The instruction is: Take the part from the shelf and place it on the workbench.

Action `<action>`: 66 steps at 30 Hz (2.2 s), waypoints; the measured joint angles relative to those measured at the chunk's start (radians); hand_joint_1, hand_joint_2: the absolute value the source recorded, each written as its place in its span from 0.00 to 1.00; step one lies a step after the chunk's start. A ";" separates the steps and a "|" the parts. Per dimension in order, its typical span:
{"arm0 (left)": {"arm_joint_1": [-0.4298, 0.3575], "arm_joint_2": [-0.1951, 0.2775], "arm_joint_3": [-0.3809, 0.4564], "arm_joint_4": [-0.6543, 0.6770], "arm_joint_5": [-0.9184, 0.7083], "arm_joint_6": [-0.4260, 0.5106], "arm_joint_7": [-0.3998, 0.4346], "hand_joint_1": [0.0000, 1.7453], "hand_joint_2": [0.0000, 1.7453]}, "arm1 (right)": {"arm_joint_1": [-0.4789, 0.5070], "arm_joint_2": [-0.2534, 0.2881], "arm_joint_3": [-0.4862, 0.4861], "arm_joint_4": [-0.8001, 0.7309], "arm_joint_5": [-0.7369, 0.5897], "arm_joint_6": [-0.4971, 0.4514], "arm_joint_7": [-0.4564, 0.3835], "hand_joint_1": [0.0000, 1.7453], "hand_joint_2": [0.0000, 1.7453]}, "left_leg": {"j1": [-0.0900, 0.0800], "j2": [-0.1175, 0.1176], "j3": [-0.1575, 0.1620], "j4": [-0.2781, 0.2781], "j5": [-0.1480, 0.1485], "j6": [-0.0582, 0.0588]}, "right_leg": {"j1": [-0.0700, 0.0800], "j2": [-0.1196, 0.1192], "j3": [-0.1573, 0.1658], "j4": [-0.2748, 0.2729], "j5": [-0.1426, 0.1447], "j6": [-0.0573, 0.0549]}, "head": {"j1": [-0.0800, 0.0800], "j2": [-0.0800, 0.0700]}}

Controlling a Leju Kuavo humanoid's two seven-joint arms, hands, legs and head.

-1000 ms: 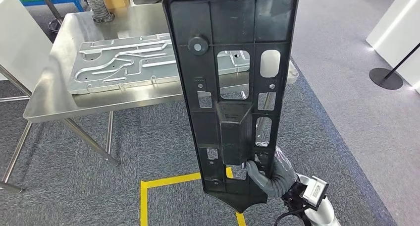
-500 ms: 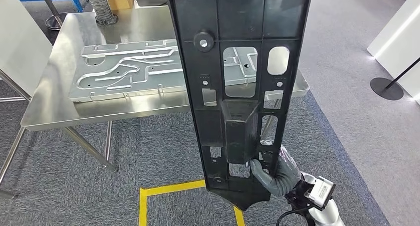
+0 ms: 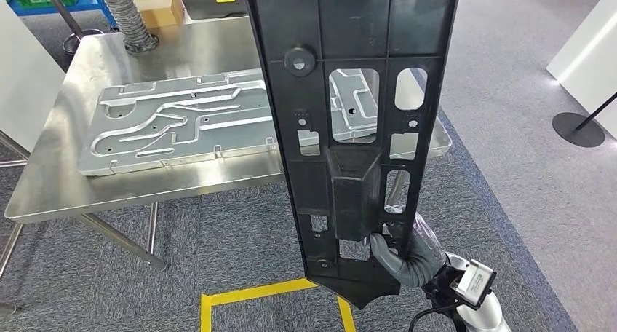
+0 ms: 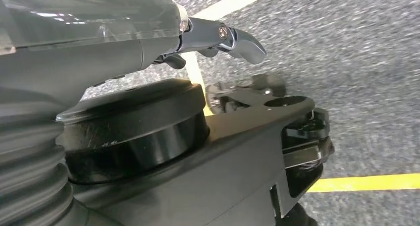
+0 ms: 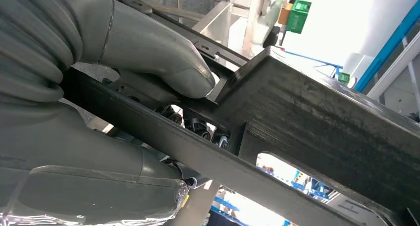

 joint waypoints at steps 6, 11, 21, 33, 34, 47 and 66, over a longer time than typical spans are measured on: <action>0.001 0.000 0.000 0.000 0.000 0.000 0.000 0.00 1.00 | 0.001 0.000 0.000 -0.005 0.003 -0.002 0.002 1.00 1.00 | -0.003 0.000 0.040 -0.158 0.117 0.019 | 0.002 0.001 0.034 0.000 -0.024 0.012 | 0.000 0.000; -0.002 0.001 0.001 0.000 -0.002 0.000 -0.002 0.00 1.00 | 0.002 0.001 -0.001 -0.019 0.012 -0.012 0.008 1.00 1.00 | -0.003 -0.002 0.103 -0.244 0.136 0.054 | -0.002 0.000 -0.052 0.181 -0.089 0.049 | 0.000 0.000; -0.001 -0.001 0.001 0.000 0.006 -0.001 -0.002 0.00 1.00 | -0.006 0.001 0.000 -0.015 0.014 0.000 0.023 1.00 1.00 | -0.009 -0.008 0.196 -0.238 0.048 0.025 | 0.005 -0.003 -0.102 0.017 0.070 0.019 | 0.000 0.000; 0.003 0.000 0.001 0.000 0.009 0.013 -0.006 0.00 1.00 | -0.028 0.002 0.001 -0.008 0.012 0.006 0.019 1.00 1.00 | -0.005 0.001 0.039 -0.157 0.116 0.011 | 0.002 -0.002 0.013 0.001 -0.011 -0.001 | 0.000 0.000; 0.003 0.000 0.001 0.000 0.008 0.013 -0.006 0.00 1.00 | -0.030 0.002 0.001 -0.008 0.013 0.005 0.018 1.00 1.00 | -0.007 0.002 0.048 -0.197 0.142 0.018 | 0.003 -0.001 0.017 0.000 -0.017 0.004 | 0.000 0.000; 0.005 -0.003 0.001 0.000 0.005 0.009 -0.005 0.00 1.00 | 0.003 0.001 -0.017 -0.018 0.013 0.002 0.010 1.00 1.00 | -0.005 -0.003 0.152 -0.242 0.091 0.054 | -0.002 -0.003 -0.131 0.145 0.001 0.042 | 0.000 0.000; 0.013 -0.002 0.002 0.000 0.017 0.012 -0.016 0.00 1.00 | 0.056 -0.003 -0.025 -0.060 0.017 0.000 -0.014 1.00 1.00 | -0.008 0.002 0.063 -0.215 0.138 0.024 | 0.004 0.001 0.032 0.002 -0.026 0.013 | 0.000 0.000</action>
